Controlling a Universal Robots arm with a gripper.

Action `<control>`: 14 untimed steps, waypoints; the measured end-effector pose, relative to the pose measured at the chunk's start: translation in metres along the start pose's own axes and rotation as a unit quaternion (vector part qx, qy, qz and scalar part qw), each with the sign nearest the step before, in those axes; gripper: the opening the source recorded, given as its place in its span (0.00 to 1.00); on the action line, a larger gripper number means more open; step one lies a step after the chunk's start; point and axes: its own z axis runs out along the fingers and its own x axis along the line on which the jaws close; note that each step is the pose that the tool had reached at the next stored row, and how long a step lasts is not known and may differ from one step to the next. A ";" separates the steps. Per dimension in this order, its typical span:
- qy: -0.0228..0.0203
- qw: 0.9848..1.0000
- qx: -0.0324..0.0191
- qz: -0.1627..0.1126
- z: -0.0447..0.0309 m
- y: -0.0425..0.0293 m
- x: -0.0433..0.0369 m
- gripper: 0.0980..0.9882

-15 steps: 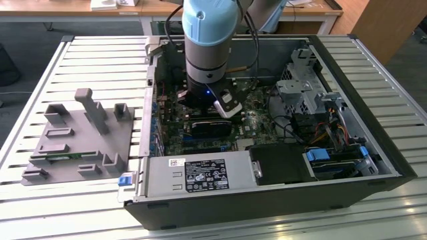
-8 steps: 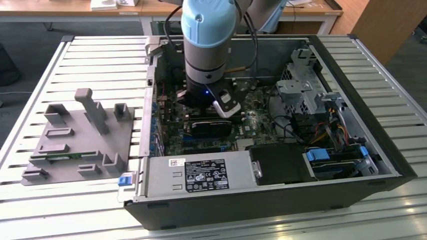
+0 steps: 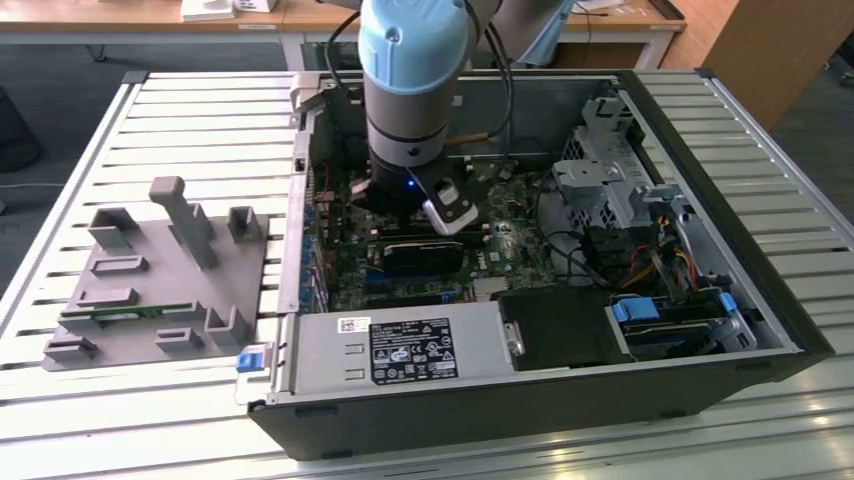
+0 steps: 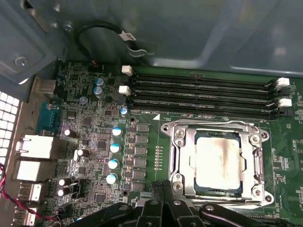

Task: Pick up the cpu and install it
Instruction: 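Install the second cpu locking lever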

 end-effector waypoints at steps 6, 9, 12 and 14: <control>0.000 1.000 0.000 0.000 -0.0137 0.0036 -0.0001 0.01; 0.000 1.000 -0.001 0.000 -0.0200 0.0052 -0.0002 0.01; 0.000 1.000 -0.002 0.000 -0.0265 0.0069 -0.0004 0.01; 0.000 1.000 -0.003 0.000 -0.0315 0.0082 -0.0004 0.01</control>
